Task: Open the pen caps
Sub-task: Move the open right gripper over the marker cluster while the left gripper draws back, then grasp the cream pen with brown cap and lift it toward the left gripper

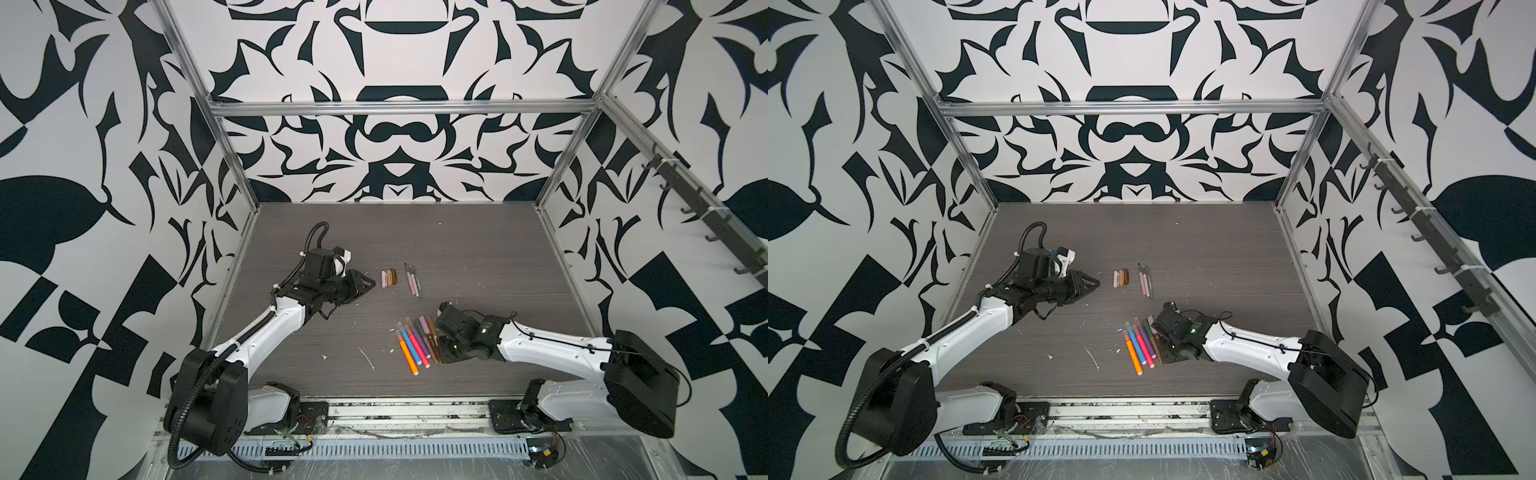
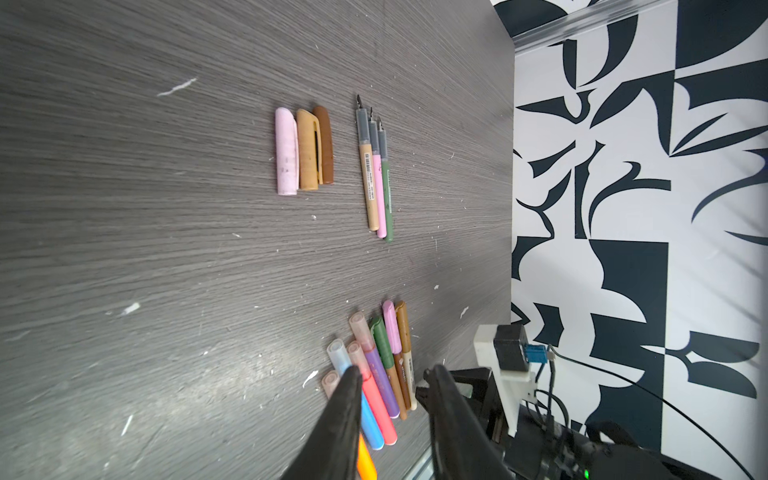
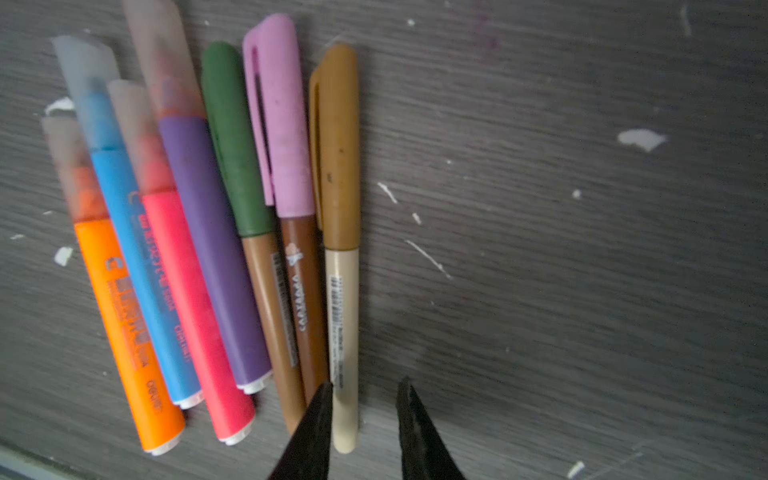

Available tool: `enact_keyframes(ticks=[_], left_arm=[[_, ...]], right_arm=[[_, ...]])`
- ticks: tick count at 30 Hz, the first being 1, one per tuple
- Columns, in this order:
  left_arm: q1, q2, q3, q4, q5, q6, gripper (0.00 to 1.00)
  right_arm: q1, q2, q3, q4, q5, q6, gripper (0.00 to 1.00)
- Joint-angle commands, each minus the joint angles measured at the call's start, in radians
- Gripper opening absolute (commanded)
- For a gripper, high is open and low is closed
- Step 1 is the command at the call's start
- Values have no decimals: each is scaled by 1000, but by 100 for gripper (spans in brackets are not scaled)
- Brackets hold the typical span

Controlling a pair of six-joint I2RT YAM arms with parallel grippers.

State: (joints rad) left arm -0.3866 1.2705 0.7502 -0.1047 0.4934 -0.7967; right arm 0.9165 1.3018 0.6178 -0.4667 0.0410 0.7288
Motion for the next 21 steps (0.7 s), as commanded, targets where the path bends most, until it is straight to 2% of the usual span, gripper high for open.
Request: enact_keyframes(ticks=[1,13,21], left_arm=[[-5,-3,-11,25,-7,-12,31],[-5,41,-7,25,-3,-9,31],[-6,52,-3,31,10,-13,31]], right_arm=[[3,16,-3,-3,40,27,29],[5,-4,6,-8,51,43,29],[4,62,8,-6,53,49,28]])
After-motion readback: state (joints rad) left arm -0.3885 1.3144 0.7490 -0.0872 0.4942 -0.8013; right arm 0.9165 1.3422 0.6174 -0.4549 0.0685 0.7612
